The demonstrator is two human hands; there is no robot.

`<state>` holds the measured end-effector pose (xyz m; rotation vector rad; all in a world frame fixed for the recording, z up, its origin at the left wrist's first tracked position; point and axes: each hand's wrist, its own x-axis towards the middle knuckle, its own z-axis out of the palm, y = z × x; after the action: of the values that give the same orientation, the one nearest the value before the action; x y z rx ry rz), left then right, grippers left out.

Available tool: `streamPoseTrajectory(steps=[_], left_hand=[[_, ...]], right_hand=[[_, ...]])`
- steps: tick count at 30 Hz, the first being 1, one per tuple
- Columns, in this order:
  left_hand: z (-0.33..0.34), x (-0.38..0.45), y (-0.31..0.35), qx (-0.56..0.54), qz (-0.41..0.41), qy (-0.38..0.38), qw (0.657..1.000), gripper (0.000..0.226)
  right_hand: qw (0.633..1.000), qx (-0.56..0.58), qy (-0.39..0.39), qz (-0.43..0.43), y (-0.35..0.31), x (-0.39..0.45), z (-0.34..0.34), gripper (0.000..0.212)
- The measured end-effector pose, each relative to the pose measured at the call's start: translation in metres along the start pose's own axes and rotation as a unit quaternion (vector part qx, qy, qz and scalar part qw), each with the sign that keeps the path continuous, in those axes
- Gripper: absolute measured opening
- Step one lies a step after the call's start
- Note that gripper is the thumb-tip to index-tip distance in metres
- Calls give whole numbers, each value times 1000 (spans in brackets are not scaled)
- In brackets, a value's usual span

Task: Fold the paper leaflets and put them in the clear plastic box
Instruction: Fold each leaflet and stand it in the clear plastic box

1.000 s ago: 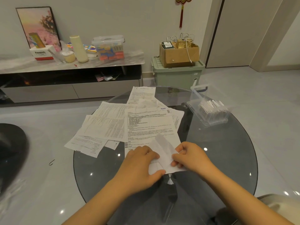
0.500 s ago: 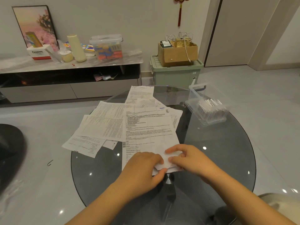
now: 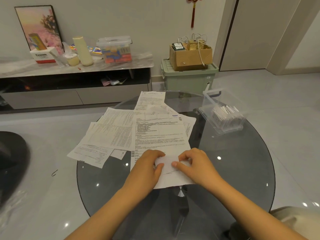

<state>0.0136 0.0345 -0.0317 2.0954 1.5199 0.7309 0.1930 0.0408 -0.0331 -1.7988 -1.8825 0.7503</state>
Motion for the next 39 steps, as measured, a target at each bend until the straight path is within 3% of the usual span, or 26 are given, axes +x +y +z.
streamPoseTrajectory(steps=[8, 13, 24, 30, 34, 39], left_hand=[[5, 6, -9, 84, -33, -37, 995, 45], [0, 12, -6, 120, -66, -55, 989, 43], [-14, 24, 11, -110, -164, -34, 980, 26], [-12, 31, 30, -288, -188, 13, 939, 29], [-8, 39, 50, -324, -176, 20, 929, 24], [-11, 57, 76, -330, -166, 44, 928, 17]], right_hand=[[998, -51, 39, -22, -3, -2, 10, 29], [997, -65, 32, -32, -4, -3, 9, 27], [1000, -14, 22, 16, -6, -2, 1, 23], [969, 220, -4, 113, -11, 0, -21, 31], [936, 335, 6, 105, -21, -2, -40, 19], [955, 284, 46, 78, -23, 5, -75, 18]])
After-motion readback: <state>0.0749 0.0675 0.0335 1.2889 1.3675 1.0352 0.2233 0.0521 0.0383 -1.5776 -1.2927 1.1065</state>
